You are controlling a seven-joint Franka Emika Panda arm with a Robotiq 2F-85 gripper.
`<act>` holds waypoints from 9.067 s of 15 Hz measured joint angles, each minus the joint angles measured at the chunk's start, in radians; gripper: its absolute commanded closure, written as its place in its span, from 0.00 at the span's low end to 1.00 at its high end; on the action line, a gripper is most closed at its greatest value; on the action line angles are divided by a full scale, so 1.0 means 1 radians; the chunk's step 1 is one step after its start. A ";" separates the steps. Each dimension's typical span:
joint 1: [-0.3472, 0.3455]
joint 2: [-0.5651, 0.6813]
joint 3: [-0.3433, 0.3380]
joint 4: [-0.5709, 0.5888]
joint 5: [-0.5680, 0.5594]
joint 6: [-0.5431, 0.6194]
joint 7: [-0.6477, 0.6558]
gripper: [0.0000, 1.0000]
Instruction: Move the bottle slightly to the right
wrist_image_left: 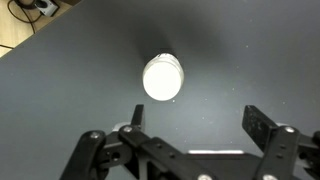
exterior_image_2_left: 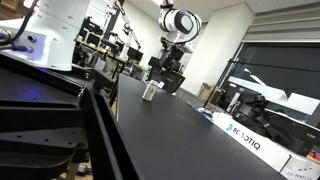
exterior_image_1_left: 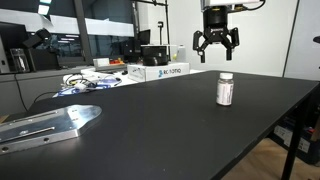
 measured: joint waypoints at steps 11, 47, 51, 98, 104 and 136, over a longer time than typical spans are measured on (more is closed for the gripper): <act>0.013 0.036 -0.017 -0.051 -0.008 0.120 0.008 0.00; 0.041 -0.015 -0.047 -0.118 0.014 0.221 -0.002 0.45; 0.041 -0.015 -0.047 -0.118 0.014 0.221 -0.002 0.45; -0.227 0.071 -0.360 -0.042 0.170 0.231 0.377 0.70; -0.229 0.078 -0.366 -0.042 0.168 0.238 0.374 0.70; -0.272 -0.005 -0.405 -0.025 0.164 0.126 0.321 0.00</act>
